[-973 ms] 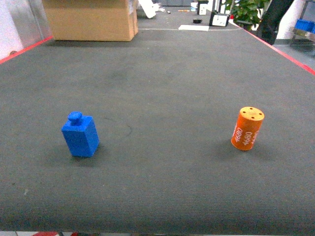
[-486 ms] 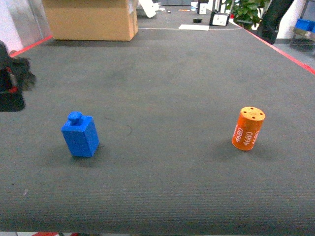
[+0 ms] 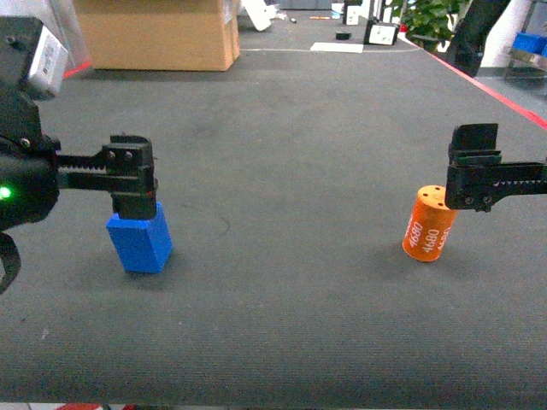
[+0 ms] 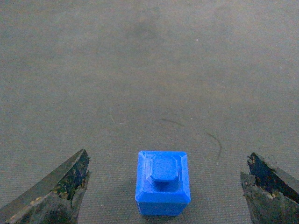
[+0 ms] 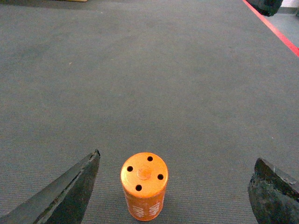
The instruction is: Sort blue parts and orange caps into right shelf containers
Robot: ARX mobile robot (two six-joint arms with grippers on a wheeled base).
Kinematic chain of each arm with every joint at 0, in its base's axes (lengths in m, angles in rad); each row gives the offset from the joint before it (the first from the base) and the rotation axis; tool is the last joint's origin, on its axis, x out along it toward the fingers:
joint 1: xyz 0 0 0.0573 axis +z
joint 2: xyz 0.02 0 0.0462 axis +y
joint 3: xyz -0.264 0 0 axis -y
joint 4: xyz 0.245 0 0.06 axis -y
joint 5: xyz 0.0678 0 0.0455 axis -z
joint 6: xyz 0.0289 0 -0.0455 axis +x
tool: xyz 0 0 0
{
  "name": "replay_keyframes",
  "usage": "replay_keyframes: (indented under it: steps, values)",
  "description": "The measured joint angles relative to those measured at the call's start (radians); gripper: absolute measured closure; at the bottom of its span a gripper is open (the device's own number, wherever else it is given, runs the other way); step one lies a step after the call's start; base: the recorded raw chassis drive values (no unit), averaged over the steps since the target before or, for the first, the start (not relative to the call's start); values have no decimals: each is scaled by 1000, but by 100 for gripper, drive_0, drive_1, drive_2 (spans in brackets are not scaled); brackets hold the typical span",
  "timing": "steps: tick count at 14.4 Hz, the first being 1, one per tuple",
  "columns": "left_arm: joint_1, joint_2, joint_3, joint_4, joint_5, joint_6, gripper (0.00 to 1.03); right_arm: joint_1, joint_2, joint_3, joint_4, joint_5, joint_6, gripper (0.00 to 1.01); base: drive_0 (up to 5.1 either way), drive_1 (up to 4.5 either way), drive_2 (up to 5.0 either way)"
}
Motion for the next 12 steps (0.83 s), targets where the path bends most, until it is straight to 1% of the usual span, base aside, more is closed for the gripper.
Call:
replay_keyframes:
  steps: [2, 3, 4, 10, 12]
  values:
    - [-4, 68, 20, 26, -1, -18, 5, 6, 47, 29, 3, -10, 9, 3, 0, 0, 0]
    - [-4, 104, 32, 43, -3, -20, 5, 6, 67, 39, 4, -13, 11, 3, 0, 0, 0]
    - [-2, 187, 60, 66, -5, -22, 5, 13, 123, 59, 9, -21, 23, 3, 0, 0, 0]
    - [23, 320, 119, 81, -9, -23, 5, 19, 179, 95, 8, -25, 53, 3, 0, 0, 0]
    - [33, 349, 142, 82, -13, -24, 5, 18, 181, 98, 7, -25, 56, 3, 0, 0, 0]
